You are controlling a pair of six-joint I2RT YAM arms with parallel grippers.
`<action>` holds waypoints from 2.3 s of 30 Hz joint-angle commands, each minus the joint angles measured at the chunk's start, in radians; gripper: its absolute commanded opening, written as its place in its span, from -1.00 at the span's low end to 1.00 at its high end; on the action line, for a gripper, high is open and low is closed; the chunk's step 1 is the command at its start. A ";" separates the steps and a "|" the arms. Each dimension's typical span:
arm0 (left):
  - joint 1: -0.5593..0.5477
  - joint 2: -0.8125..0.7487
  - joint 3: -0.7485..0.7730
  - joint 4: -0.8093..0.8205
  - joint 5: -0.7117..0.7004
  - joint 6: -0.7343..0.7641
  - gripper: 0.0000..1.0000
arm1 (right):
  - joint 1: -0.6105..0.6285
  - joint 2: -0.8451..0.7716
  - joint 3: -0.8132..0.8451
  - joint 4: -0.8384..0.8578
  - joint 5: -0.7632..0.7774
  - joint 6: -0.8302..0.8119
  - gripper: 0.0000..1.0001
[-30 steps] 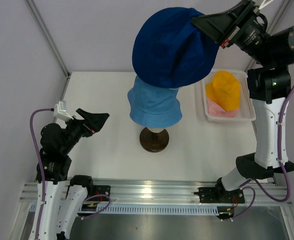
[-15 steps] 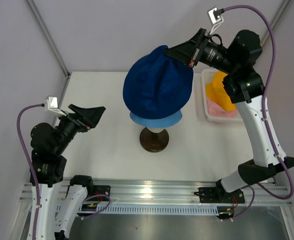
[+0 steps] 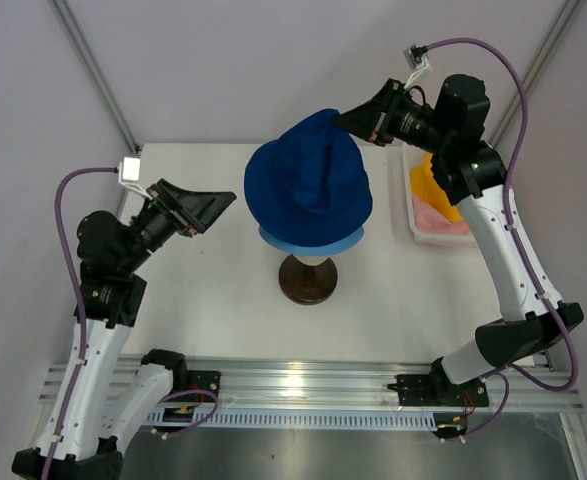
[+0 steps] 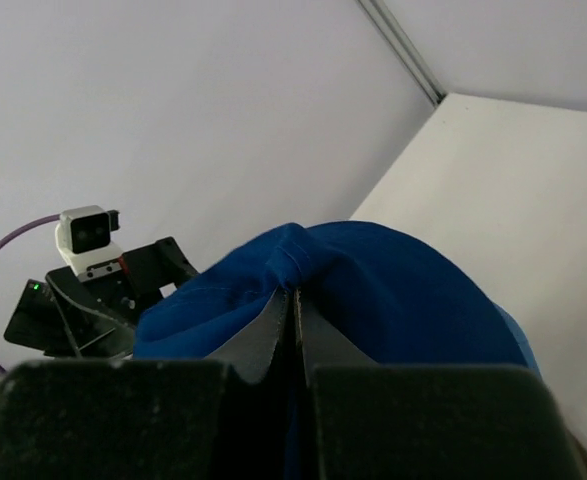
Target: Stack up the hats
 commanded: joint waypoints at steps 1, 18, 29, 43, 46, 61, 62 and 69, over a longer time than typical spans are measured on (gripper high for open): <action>-0.063 0.036 0.040 0.068 -0.009 -0.042 0.93 | -0.008 -0.015 -0.037 0.028 0.037 -0.033 -1.00; -0.211 0.126 0.077 0.141 -0.148 -0.171 0.65 | -0.016 -0.058 -0.134 0.064 0.061 -0.034 -0.98; -0.252 0.209 0.177 0.017 -0.230 -0.148 -0.99 | -0.019 -0.117 -0.146 -0.013 0.113 -0.094 -0.33; -0.269 0.086 -0.053 0.037 -0.402 -0.254 -0.99 | -0.261 -0.510 -0.640 0.132 0.109 0.205 0.37; -0.278 0.093 -0.082 0.055 -0.393 -0.282 -0.99 | -0.253 -0.500 -0.712 0.249 0.061 0.277 0.36; -0.333 0.133 -0.142 0.065 -0.388 -0.306 -0.99 | -0.097 -0.501 -0.824 0.310 0.143 0.320 0.30; -0.333 0.133 -0.147 0.069 -0.387 -0.306 -0.99 | -0.094 -0.513 -0.836 0.315 0.146 0.326 0.29; -0.340 0.129 -0.159 0.074 -0.395 -0.306 -0.99 | -0.042 -0.526 -0.875 0.307 0.179 0.335 0.26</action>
